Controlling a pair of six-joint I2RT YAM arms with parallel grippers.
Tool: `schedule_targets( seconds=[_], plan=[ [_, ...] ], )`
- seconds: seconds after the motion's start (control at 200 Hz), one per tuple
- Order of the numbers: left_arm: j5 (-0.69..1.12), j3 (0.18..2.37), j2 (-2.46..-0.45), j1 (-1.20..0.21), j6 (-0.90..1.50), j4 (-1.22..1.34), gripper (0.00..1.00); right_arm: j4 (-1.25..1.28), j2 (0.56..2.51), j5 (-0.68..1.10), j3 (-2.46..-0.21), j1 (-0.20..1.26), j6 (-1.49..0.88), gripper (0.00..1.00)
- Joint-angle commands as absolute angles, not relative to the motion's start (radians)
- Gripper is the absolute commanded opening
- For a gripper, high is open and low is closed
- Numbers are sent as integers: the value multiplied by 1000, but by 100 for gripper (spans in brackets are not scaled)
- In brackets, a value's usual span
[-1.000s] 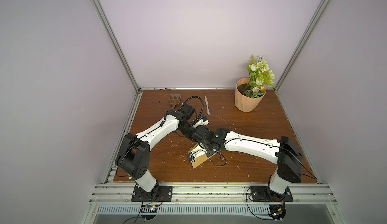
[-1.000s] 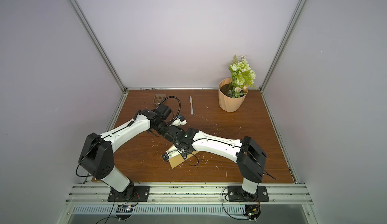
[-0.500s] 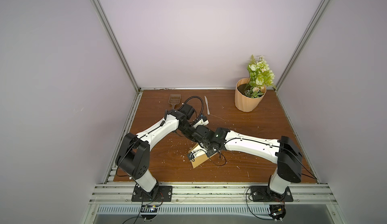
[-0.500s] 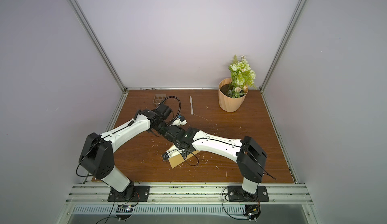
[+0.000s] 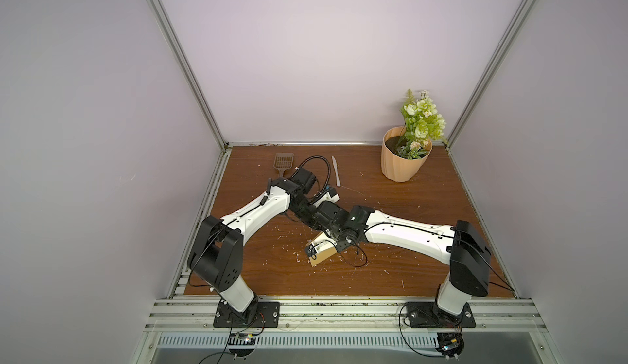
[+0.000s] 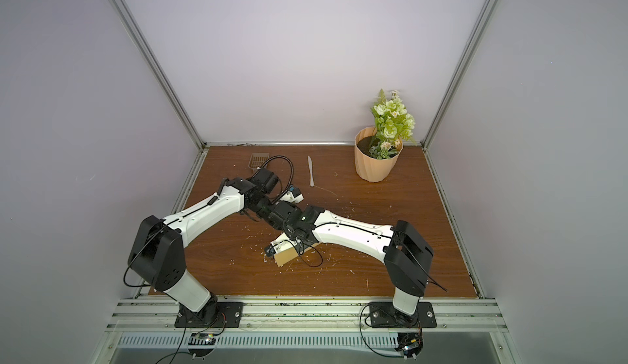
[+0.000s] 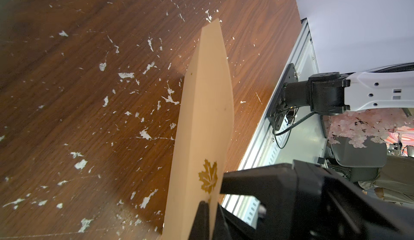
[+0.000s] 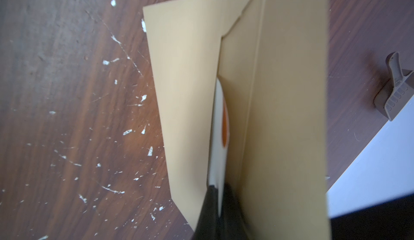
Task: Fold the letter paper in half and place it into the envelope
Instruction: Place the letter paper in the envelope.
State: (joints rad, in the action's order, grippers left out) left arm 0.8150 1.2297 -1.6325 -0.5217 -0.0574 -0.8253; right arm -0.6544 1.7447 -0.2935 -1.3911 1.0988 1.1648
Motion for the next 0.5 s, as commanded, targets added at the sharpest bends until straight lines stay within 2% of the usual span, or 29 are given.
schedule_targets(
  seconds=[0.0,0.495],
  plan=[
    [863,1235,-1629,-549,-75,-869,0,-655,1713,-351,-1416,1078,1185,0],
    [869,1242,-1645,-552,-75,-870,0,-692,1696,-385,-1421,1059,1196,0]
  ],
)
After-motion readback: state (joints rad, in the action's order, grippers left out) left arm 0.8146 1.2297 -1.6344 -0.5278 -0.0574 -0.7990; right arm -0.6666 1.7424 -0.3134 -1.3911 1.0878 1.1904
